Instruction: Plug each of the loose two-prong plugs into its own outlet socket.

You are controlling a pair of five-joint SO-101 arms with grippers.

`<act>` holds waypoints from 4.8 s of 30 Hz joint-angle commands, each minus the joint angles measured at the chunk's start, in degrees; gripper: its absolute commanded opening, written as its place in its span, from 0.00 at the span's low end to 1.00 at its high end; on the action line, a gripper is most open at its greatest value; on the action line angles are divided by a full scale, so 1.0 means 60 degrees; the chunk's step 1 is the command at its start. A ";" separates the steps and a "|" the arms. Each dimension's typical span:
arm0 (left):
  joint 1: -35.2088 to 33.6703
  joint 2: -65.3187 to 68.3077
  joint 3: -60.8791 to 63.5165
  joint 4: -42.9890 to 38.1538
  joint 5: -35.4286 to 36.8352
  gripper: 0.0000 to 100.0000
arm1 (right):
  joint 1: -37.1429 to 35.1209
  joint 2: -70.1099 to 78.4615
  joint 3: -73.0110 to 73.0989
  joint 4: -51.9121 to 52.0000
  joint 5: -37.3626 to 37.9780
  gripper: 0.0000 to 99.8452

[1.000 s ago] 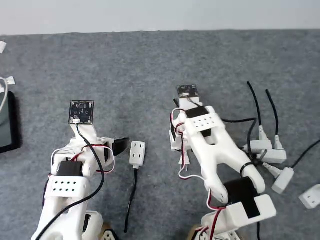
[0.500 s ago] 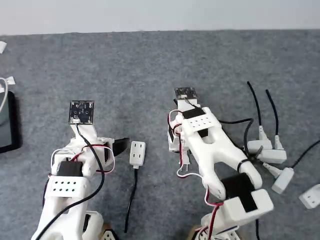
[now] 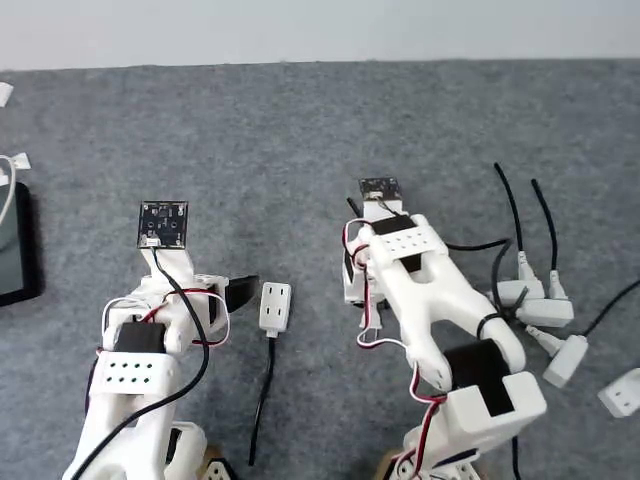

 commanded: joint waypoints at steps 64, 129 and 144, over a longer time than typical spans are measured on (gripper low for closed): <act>0.0029 0.5172 -0.2791 0.0059 -0.0835 0.02 | -0.3553 -1.0308 0.0484 0.0403 0.2022 0.01; -0.1612 0.1040 -0.0593 -0.0557 -0.2711 0.02 | -0.4520 -0.7963 0.4908 -0.6176 0.3106 0.01; -0.1612 0.1070 -0.0652 -0.0513 -0.2711 0.02 | -0.3861 -0.5736 0.5158 -0.8549 0.3941 0.01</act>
